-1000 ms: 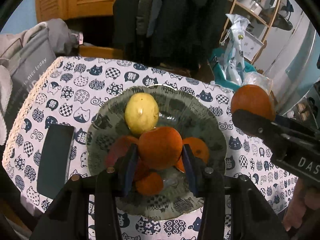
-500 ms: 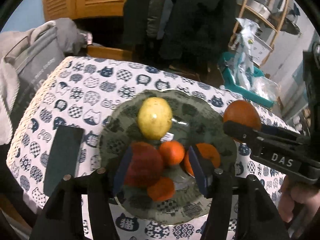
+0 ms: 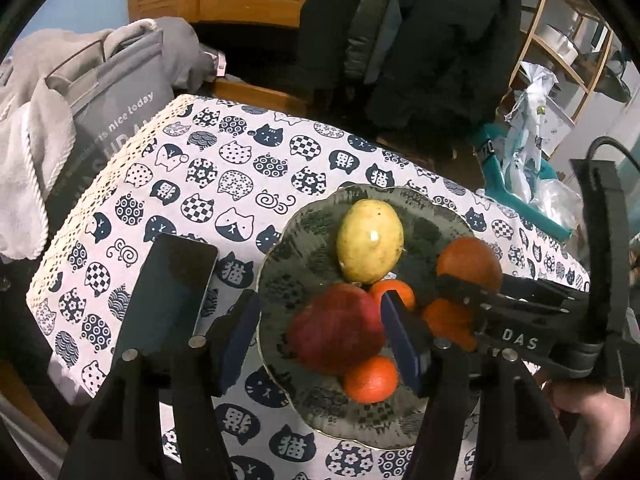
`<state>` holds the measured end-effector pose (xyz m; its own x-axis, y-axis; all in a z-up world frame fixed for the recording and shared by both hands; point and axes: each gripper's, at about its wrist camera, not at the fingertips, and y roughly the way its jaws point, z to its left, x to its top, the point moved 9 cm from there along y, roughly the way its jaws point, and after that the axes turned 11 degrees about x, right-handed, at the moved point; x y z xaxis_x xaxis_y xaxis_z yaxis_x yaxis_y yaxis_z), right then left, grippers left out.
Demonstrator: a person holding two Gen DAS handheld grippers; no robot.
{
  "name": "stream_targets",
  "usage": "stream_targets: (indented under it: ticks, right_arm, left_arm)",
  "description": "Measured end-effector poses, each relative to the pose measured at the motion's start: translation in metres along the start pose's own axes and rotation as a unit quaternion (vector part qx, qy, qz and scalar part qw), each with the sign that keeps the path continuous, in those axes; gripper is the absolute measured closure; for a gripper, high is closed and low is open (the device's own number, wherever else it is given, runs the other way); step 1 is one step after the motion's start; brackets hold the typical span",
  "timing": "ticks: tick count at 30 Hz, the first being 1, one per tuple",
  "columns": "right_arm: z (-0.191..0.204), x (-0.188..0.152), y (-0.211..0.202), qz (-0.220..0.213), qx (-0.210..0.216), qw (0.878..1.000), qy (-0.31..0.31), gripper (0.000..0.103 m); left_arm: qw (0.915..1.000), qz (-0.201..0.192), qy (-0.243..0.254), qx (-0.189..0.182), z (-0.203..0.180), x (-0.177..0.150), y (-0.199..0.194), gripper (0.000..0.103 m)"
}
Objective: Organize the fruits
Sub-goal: 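Lower the orange and tangerine into the bowl and open both tools, then lift both tools away and move toward the remaining red apple and yellow pear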
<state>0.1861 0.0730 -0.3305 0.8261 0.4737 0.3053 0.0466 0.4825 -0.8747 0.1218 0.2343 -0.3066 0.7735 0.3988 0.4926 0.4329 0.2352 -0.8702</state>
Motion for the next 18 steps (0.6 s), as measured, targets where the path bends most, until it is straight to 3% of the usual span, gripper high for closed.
stream_targets:
  ticks: [4, 13, 18]
  right_arm:
    - [0.003, 0.005, -0.006, -0.015, -0.002, 1.000, -0.006, 0.031]
    - [0.005, 0.016, -0.039, -0.050, -0.028, 0.998, -0.014, 0.030]
    - [0.008, 0.019, -0.073, -0.085, -0.061, 0.994, -0.032, 0.030]
  left_arm:
    - [1.0000, 0.000, -0.001, 0.006, 0.005, -0.001, 0.001, 0.036]
    - [0.9999, -0.004, -0.013, 0.000, 0.009, 0.003, -0.010, 0.036]
    - [0.9995, -0.030, -0.010, -0.003, 0.004, 0.012, -0.034, 0.028]
